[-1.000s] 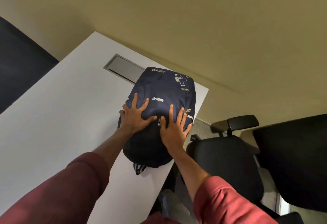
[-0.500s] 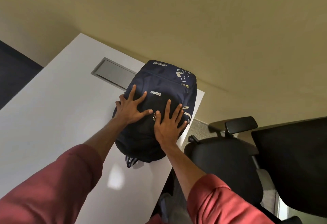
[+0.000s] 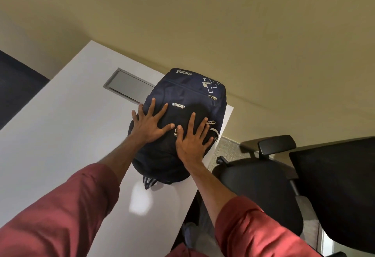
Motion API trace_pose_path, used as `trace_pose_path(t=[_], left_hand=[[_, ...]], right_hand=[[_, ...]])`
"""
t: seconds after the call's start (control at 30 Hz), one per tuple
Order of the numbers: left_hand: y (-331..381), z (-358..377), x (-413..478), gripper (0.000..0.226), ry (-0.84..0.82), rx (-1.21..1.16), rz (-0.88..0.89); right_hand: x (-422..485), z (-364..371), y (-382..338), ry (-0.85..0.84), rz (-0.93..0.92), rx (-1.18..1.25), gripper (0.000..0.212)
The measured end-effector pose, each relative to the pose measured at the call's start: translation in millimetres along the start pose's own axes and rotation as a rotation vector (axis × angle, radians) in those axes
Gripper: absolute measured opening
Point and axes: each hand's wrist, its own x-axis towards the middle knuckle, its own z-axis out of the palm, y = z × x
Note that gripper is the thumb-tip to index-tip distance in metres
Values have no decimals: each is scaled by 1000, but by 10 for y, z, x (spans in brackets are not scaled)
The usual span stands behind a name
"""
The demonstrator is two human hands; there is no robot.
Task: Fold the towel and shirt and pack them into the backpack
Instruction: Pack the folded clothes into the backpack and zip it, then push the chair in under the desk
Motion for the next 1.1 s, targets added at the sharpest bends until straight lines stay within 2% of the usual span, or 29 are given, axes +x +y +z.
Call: trace_pose_path(t=[0.17, 0.33, 0.5, 0.67, 0.8, 0.93, 1.1], left_hand=[[296, 143, -307, 79, 149, -17, -64], [707, 327, -748, 63, 273, -60, -148], [1082, 520, -1113, 71, 262, -41, -191], [1346, 848, -1547, 73, 306, 3, -140], [1537, 1184, -1919, 71, 311, 16, -71], [1796, 1564, -2492, 72, 297, 24, -79], [2302, 2016, -3336, 96, 217, -53, -146]], right_hand=[[-18, -158, 125, -18, -127, -91, 75], [-70, -353, 450, 39, -321, -190, 64], [-155, -479, 761, 28, -471, -278, 62], [-516, -617, 1173, 102, -550, -180, 59], [-785, -732, 1540, -61, -535, -286, 63], [-1237, -965, 2074, -111, -572, -322, 62], [-1926, -1330, 2957, -177, -607, -382, 63]])
